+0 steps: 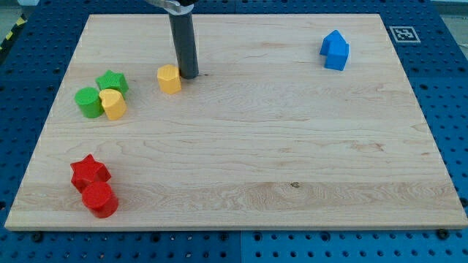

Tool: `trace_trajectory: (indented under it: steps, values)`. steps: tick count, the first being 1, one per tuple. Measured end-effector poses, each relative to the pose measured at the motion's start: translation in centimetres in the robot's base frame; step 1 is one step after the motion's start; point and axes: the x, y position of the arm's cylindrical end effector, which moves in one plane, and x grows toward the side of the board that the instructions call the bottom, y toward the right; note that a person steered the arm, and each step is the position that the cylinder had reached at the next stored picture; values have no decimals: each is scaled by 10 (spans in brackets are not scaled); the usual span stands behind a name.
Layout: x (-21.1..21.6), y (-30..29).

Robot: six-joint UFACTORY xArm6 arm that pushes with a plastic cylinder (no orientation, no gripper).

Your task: Move the hexagon close to the green star

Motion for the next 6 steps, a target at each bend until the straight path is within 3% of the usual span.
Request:
trace_trajectory:
  steps: [6]
  values:
    - [13,-58]
